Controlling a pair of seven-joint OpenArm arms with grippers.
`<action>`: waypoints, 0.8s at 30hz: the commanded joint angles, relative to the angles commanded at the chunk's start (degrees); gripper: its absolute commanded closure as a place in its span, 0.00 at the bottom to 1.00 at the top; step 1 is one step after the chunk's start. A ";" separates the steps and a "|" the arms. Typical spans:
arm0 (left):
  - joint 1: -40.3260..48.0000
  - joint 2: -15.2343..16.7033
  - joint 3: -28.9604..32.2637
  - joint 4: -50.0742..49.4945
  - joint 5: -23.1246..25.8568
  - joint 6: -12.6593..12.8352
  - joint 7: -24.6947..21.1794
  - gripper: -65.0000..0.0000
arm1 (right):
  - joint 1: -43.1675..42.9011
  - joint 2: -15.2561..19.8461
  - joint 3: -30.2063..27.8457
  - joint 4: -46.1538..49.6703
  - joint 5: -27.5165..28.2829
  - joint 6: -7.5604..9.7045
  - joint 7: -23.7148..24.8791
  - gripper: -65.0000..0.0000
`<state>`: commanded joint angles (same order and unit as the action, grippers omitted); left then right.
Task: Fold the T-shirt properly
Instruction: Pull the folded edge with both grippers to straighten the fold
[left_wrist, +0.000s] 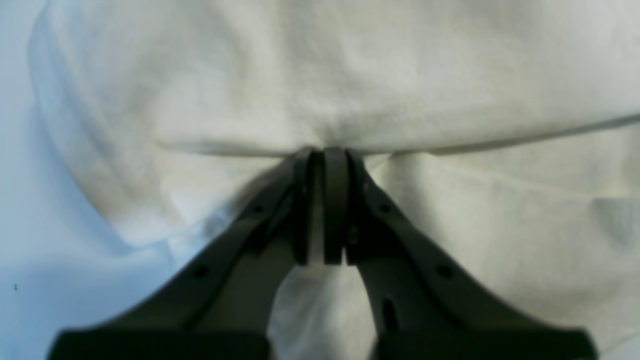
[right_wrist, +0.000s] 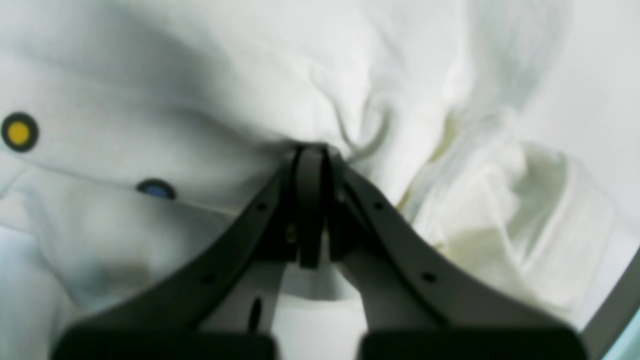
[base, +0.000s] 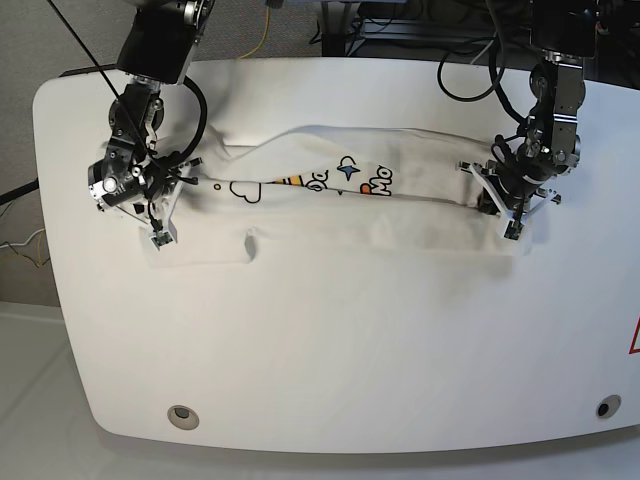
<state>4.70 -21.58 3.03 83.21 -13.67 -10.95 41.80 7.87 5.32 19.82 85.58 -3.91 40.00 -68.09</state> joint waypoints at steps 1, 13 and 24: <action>-0.26 -0.09 -0.09 0.00 0.26 0.00 0.00 0.97 | 0.44 0.00 0.00 -0.62 0.00 0.00 0.18 0.98; -3.52 -0.53 -0.26 -0.09 4.92 -0.62 0.00 0.97 | 4.92 0.00 0.00 -8.53 -0.09 0.00 5.80 0.98; -5.89 -0.97 -0.44 -0.18 9.85 -4.48 0.00 0.97 | 5.98 1.23 0.26 -10.99 -0.09 0.00 7.12 0.98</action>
<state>-1.19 -22.55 2.59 83.03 -3.82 -15.43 41.80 13.85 6.55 20.09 74.59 -4.00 40.00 -60.97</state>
